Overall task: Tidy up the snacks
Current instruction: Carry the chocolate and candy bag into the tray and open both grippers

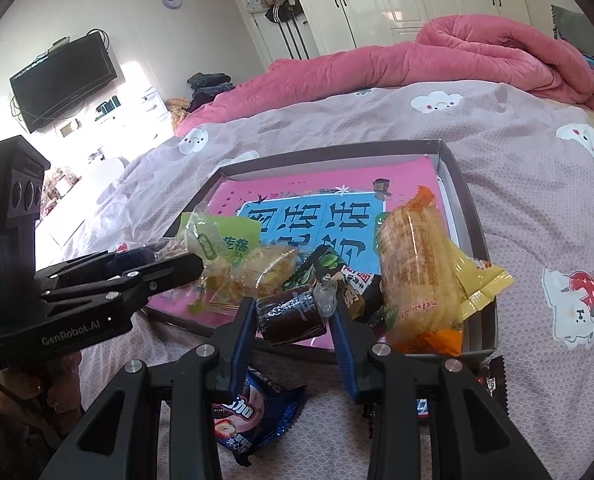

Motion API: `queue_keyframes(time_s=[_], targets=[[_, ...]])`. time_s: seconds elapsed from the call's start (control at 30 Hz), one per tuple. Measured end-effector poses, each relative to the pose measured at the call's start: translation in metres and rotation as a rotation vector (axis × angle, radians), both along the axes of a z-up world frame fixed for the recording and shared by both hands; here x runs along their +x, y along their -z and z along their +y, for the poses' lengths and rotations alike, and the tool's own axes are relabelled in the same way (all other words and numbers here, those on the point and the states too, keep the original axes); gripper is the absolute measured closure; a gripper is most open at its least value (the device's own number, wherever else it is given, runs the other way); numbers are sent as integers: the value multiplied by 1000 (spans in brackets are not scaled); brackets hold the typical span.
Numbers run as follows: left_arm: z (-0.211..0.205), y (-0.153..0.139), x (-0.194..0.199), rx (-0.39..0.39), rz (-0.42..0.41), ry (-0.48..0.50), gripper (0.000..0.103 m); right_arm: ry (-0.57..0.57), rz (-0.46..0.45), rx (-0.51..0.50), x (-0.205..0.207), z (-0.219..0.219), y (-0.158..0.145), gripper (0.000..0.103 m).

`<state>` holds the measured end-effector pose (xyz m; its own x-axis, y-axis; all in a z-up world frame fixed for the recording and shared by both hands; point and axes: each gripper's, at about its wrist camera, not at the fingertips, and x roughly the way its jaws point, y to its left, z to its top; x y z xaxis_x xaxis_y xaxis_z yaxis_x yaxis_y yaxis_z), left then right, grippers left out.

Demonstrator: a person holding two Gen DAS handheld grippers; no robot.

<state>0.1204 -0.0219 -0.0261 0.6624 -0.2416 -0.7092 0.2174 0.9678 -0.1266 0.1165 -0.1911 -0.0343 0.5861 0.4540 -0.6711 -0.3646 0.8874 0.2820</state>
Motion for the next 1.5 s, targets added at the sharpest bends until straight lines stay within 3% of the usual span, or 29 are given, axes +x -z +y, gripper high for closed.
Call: queue_keyframes(time_s=[0.9, 1.5], targets=[[-11, 0, 4, 1, 17, 20, 57, 20, 1, -76, 4, 3, 6, 64], [2, 0, 8, -13, 37, -26, 53, 51, -13, -28, -1, -8, -6, 63]])
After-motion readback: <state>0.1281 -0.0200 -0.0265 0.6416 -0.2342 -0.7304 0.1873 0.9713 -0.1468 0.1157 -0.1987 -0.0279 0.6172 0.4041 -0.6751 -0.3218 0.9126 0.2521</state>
